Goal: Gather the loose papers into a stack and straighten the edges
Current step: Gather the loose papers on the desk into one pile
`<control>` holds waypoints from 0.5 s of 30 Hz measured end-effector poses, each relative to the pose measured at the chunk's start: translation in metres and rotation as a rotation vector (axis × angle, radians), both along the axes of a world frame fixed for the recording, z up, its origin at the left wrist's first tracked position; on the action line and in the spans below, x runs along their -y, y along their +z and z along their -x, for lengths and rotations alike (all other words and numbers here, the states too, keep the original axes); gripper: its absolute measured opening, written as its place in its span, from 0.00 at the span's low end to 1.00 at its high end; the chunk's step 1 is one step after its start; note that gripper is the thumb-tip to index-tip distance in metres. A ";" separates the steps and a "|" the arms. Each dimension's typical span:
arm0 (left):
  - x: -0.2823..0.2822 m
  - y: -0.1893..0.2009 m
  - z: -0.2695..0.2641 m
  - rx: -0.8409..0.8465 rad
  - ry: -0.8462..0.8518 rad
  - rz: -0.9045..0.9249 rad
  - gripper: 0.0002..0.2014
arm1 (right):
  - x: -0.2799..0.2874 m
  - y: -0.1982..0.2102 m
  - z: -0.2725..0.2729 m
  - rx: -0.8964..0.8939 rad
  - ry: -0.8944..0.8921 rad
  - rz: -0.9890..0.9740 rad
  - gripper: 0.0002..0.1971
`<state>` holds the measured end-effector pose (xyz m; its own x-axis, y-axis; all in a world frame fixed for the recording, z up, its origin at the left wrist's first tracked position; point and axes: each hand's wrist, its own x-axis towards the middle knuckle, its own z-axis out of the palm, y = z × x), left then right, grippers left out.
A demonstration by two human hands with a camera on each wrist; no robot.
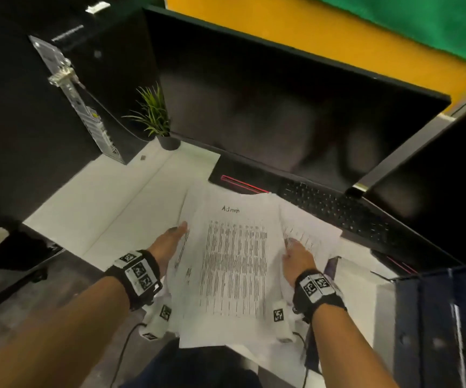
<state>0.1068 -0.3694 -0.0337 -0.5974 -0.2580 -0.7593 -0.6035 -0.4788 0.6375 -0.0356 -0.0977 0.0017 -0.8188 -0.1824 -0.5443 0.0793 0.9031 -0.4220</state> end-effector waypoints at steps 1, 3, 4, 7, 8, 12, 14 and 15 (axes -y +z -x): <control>-0.006 -0.001 0.004 0.013 -0.011 0.066 0.38 | 0.000 -0.004 -0.008 0.011 0.035 -0.040 0.23; -0.017 -0.004 0.009 0.062 -0.026 0.221 0.38 | 0.000 -0.009 -0.023 0.009 0.049 -0.093 0.24; -0.020 -0.007 0.011 0.075 -0.018 0.271 0.40 | 0.000 -0.011 -0.030 0.026 0.059 -0.103 0.25; -0.023 -0.014 0.015 0.124 -0.087 0.352 0.42 | 0.001 -0.018 -0.043 0.056 0.061 -0.083 0.24; -0.021 -0.017 0.016 0.155 -0.118 0.356 0.41 | 0.002 -0.019 -0.041 0.039 0.012 -0.078 0.25; -0.020 -0.015 0.021 0.245 -0.234 0.531 0.29 | 0.015 -0.028 -0.035 -0.017 0.046 -0.059 0.32; -0.023 -0.012 0.022 0.206 -0.214 0.616 0.23 | 0.025 -0.032 -0.039 -0.063 0.070 -0.010 0.37; -0.025 -0.006 0.019 0.164 -0.190 0.625 0.21 | 0.027 -0.035 -0.041 -0.097 0.048 0.014 0.39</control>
